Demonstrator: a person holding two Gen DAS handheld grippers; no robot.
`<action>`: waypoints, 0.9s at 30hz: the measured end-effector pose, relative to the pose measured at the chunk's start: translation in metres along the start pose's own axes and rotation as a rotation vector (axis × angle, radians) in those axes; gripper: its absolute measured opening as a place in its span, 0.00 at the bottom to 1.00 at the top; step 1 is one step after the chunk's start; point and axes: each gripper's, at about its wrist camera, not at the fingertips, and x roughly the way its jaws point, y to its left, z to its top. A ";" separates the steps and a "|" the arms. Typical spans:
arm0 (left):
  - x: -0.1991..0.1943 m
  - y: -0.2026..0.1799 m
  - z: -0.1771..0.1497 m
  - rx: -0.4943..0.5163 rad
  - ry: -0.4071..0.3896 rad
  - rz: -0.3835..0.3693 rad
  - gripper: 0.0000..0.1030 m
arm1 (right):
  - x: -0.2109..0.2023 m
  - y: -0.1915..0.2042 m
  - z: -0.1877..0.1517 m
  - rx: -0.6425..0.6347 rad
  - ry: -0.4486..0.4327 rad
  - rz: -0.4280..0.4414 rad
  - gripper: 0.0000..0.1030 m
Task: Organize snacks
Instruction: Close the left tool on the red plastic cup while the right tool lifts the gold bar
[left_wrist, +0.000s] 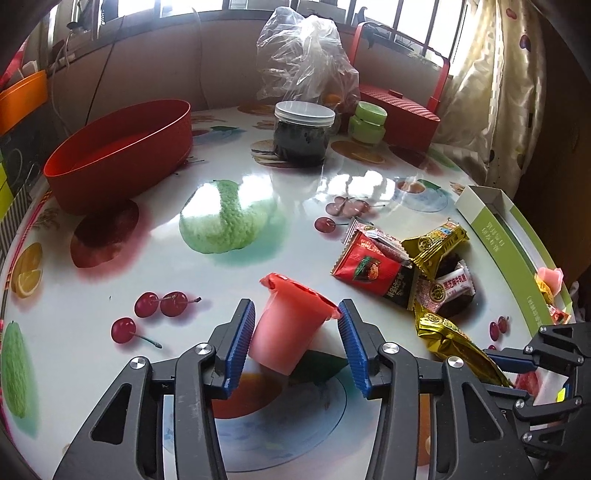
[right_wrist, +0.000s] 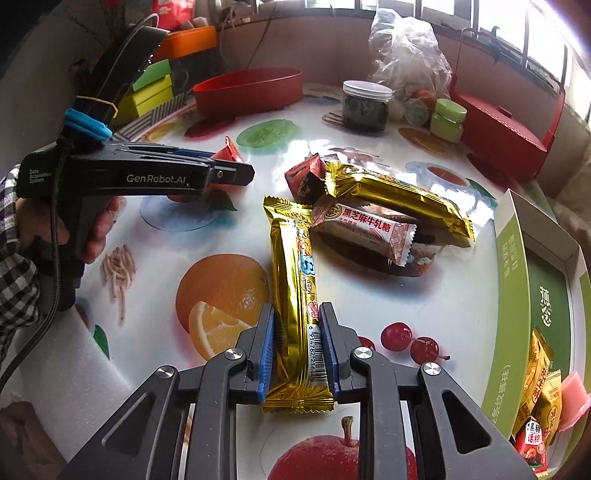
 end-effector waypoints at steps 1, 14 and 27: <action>-0.001 0.000 0.000 -0.001 -0.002 0.001 0.45 | 0.000 0.000 0.000 0.001 0.000 -0.002 0.22; -0.013 -0.010 -0.006 -0.025 -0.034 -0.026 0.41 | -0.007 0.001 -0.005 0.024 -0.021 -0.008 0.21; -0.032 -0.031 -0.006 -0.008 -0.078 -0.048 0.41 | -0.021 0.000 -0.012 0.054 -0.054 -0.005 0.21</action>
